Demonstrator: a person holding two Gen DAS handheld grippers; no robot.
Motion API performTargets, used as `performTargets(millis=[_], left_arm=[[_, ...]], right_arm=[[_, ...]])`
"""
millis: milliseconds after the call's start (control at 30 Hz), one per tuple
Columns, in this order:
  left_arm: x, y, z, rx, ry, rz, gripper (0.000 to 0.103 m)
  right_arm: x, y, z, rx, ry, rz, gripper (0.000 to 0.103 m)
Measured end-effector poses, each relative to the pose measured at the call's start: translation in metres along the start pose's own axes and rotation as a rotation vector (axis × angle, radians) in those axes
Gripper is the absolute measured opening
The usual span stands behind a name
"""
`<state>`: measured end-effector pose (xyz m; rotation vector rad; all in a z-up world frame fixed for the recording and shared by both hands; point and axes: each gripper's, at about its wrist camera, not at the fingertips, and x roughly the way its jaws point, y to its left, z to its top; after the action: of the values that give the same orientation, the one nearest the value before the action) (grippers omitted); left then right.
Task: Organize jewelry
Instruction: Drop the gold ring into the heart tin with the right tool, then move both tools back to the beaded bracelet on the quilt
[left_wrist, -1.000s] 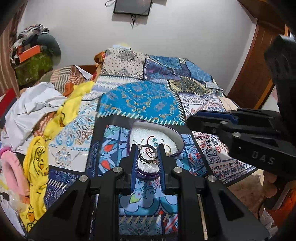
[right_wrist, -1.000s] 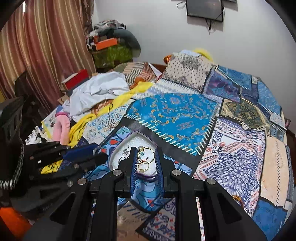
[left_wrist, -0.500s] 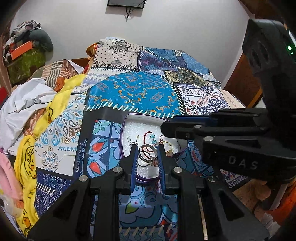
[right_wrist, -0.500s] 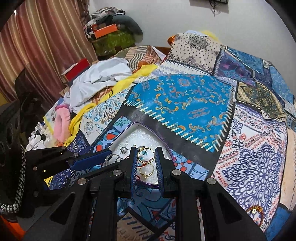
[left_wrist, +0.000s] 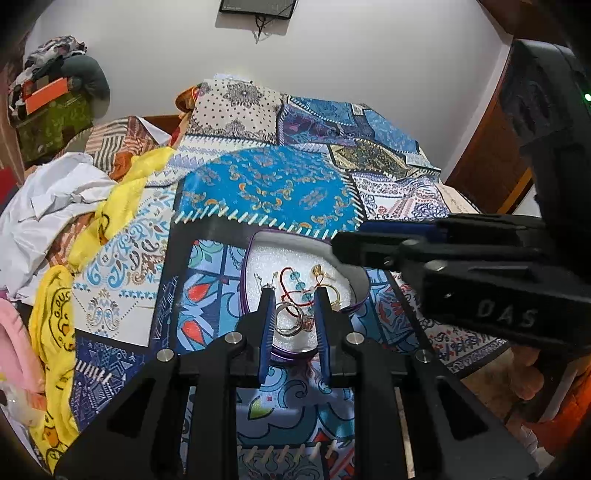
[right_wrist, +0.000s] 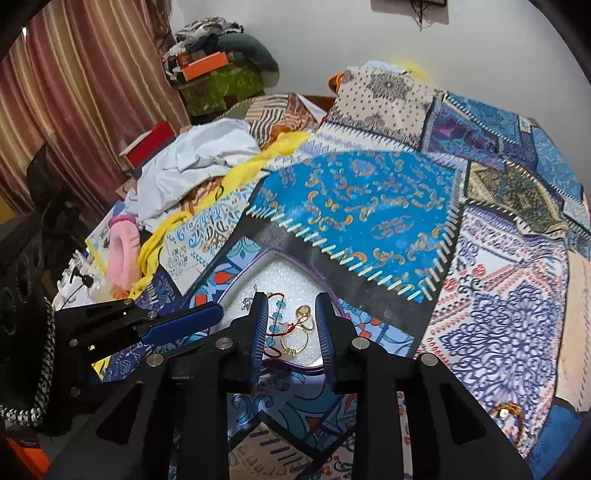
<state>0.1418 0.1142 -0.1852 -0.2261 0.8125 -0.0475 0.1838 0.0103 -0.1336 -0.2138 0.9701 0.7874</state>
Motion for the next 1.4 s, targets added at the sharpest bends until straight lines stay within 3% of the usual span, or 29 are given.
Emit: performTargets(millis=[333,533,767,1200,1400], left_arm=[[-0.038,-0.019,0.016,0.027,-0.084,0.029,0.021],[-0.061,-0.041,0.021,0.062,-0.132,0.036,0.028],[-0.067,-0.073,0.026,0.105,-0.150,0.024,0.028],[-0.017,-0.144,0.024,0.188,-0.042,-0.054,0.030],[0.019,-0.170,0.014,0.222,0.044,-0.069,0.031]], right_arm=[[-0.059,-0.009,0.001,0.017,-0.137,-0.052,0.025],[-0.097,-0.023,-0.010,0.043,-0.219,-0.116,0.045],[-0.129,-0.049,-0.030,0.069,-0.259,-0.196,0.045],[-0.162,-0.121,-0.084,0.175,-0.233,-0.346,0.045],[-0.158,-0.147,-0.107,0.218,-0.172,-0.348,0.045]])
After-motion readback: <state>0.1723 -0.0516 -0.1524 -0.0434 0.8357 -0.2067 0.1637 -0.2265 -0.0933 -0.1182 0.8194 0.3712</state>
